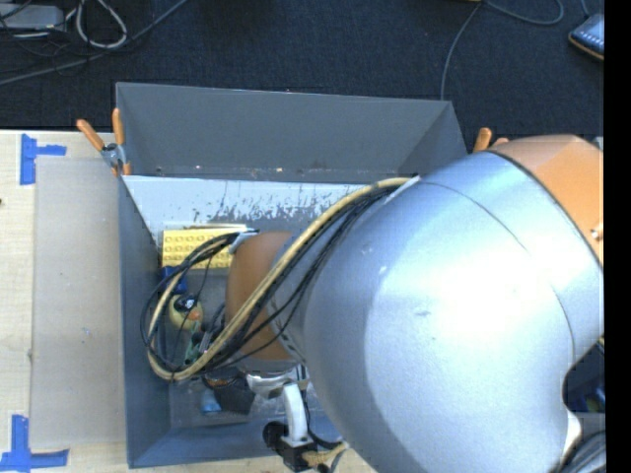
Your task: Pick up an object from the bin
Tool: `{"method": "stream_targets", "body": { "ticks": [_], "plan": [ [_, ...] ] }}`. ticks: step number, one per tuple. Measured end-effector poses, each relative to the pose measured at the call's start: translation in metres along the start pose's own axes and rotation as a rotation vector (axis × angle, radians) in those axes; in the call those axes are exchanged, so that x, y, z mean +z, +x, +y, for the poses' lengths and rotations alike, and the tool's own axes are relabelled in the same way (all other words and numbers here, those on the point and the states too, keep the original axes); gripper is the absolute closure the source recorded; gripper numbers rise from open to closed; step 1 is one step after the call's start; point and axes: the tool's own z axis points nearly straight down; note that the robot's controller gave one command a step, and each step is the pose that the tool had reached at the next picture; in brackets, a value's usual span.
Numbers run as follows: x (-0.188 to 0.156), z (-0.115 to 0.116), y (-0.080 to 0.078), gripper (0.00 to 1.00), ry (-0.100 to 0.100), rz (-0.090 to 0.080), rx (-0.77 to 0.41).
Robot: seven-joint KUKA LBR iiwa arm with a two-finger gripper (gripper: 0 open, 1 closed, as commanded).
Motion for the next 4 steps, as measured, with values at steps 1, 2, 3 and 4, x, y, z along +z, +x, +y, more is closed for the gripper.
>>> {"method": "stream_targets", "body": {
  "ticks": [1,2,3,4],
  "plan": [
    [-0.004,0.004,-0.006,0.0,-0.005,-0.002,-0.298],
    [0.0,0.032,-0.006,1.0,0.018,0.008,-0.565],
    [0.0,0.032,-0.006,1.0,0.018,0.008,-0.564],
    [-0.014,0.032,-0.007,1.0,0.016,0.006,-0.564]
  ]
}}
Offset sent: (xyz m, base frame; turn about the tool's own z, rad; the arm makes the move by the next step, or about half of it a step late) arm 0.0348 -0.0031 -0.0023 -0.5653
